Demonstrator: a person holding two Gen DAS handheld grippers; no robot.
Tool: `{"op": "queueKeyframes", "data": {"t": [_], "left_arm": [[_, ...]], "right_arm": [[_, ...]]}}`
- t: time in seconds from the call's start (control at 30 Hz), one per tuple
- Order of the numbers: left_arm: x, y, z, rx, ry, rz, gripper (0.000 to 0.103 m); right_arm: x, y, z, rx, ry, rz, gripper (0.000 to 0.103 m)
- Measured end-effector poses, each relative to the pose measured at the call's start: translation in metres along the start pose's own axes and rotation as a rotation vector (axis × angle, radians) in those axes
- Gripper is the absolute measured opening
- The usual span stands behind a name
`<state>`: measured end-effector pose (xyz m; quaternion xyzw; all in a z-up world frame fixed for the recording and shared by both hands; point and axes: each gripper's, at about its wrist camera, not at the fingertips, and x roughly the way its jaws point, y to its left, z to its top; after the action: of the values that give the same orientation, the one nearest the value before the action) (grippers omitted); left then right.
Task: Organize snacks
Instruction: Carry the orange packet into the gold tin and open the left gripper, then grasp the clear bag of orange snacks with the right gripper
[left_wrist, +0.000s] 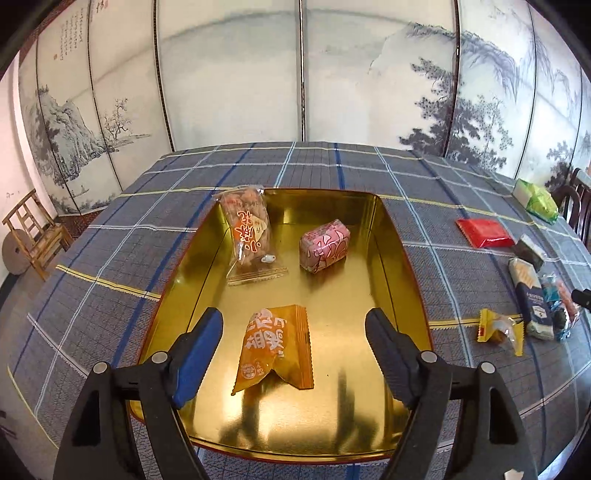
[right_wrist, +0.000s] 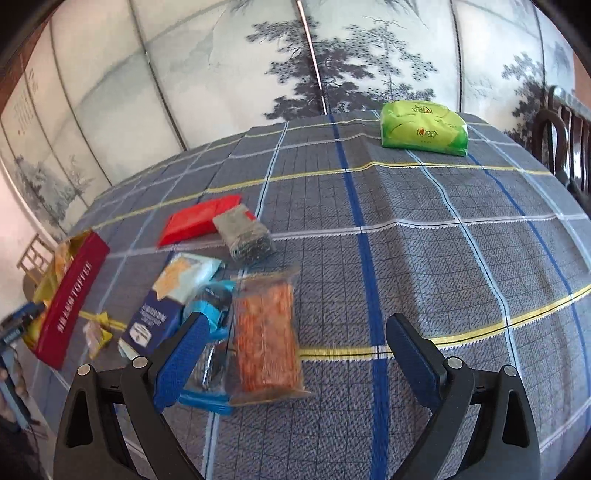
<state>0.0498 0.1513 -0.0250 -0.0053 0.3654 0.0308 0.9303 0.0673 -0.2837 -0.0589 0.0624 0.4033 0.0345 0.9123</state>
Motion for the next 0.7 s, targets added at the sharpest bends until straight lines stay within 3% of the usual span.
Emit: {"op": "queueKeyframes", "data": {"t": [0.07,0.27,0.4,0.43,0.5,0.7], "left_arm": [[-0.008,0.003,-0.002,-0.008,-0.01,-0.011,0.077],[-0.03,0.02,-0.02,-0.031,-0.014,-0.02,0.077],[-0.033,0.034,-0.036,-0.076,0.021,-0.025,0.077],[-0.038,0.034,-0.038,-0.065,0.003,-0.021,0.077],[-0.046,0.033,-0.041,-0.057,-0.008,-0.006,0.077],[-0.087,0.04,-0.031,-0.083,-0.158,-0.046,0.077]], "right_arm": [[0.002,0.009,-0.004,-0.061,-0.01,-0.093,0.095],[0.023,0.013,0.0,-0.085,0.065,-0.053,0.079],[0.034,0.025,0.005,-0.149,0.068,-0.104,0.058],[0.035,0.026,0.007,-0.147,0.068,-0.097,0.047],[0.038,0.028,0.012,-0.142,0.071,-0.123,0.039],[0.035,0.009,0.028,-0.076,0.052,-0.205,0.038]]}}
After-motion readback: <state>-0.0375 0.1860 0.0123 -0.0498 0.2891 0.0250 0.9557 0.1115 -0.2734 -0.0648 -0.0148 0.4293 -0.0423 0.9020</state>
